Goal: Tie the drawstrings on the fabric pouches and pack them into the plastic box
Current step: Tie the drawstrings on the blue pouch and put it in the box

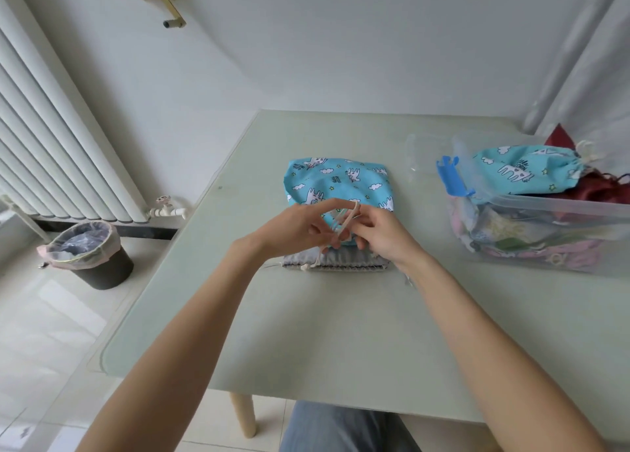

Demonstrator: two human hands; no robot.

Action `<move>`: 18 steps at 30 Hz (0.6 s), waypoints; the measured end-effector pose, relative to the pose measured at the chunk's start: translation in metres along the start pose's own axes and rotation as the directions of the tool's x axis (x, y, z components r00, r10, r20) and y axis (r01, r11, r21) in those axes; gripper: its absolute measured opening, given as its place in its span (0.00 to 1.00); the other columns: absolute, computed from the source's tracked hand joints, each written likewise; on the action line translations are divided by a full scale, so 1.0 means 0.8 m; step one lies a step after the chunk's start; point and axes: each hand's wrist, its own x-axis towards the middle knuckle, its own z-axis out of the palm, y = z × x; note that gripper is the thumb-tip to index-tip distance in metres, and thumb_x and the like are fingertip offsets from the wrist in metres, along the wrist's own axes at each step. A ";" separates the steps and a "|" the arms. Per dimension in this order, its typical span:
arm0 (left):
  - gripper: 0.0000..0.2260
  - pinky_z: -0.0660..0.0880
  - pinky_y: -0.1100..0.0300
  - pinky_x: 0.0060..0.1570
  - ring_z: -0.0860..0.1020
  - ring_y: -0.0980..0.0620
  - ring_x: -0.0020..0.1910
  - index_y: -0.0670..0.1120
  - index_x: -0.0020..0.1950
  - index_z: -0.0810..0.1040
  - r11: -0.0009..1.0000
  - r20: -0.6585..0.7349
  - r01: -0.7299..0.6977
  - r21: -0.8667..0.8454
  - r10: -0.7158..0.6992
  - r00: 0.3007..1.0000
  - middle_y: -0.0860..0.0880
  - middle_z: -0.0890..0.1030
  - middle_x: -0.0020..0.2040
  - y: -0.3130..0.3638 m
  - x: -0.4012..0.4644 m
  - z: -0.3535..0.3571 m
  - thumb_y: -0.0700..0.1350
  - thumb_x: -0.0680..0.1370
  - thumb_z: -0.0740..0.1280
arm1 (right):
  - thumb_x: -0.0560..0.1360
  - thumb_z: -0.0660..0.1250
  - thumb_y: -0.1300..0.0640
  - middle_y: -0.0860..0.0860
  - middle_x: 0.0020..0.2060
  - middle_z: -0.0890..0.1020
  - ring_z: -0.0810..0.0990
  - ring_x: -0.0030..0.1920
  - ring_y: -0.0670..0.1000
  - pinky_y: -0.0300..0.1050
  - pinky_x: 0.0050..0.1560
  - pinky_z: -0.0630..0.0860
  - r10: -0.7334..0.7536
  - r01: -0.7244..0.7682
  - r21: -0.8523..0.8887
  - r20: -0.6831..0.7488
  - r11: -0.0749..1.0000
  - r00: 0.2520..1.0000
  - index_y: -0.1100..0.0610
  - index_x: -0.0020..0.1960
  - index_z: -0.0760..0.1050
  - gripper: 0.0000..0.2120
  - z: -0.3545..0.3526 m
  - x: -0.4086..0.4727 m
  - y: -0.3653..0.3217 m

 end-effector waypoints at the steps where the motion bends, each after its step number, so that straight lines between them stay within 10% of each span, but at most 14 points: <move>1: 0.23 0.76 0.60 0.54 0.81 0.59 0.40 0.57 0.67 0.66 1.000 0.007 -0.006 0.002 0.006 1.000 0.53 0.85 0.43 0.000 0.002 0.001 0.40 0.76 0.67 | 0.78 0.61 0.62 0.45 0.29 0.78 0.68 0.23 0.41 0.30 0.28 0.65 -0.004 0.004 0.025 0.000 1.000 1.000 0.59 0.52 0.77 0.07 0.000 -0.003 -0.002; 11: 0.17 0.77 0.62 0.45 0.81 0.52 0.34 0.54 0.62 0.67 0.999 -0.018 -0.006 -0.040 0.005 1.000 0.51 0.85 0.42 -0.002 -0.001 0.001 0.38 0.77 0.64 | 0.77 0.64 0.63 0.38 0.27 0.78 0.74 0.29 0.36 0.26 0.30 0.67 -0.086 0.071 0.136 0.106 0.988 0.991 0.62 0.53 0.77 0.07 0.002 -0.016 -0.012; 18: 0.13 0.70 0.72 0.39 0.77 0.66 0.34 0.49 0.54 0.71 0.997 -0.391 0.076 0.001 -0.069 0.918 0.59 0.81 0.38 -0.011 0.002 0.012 0.46 0.73 0.71 | 0.76 0.64 0.60 0.47 0.28 0.77 0.65 0.25 0.43 0.34 0.24 0.56 0.056 -0.049 0.453 -0.003 0.890 0.998 0.60 0.41 0.77 0.07 -0.001 -0.006 -0.002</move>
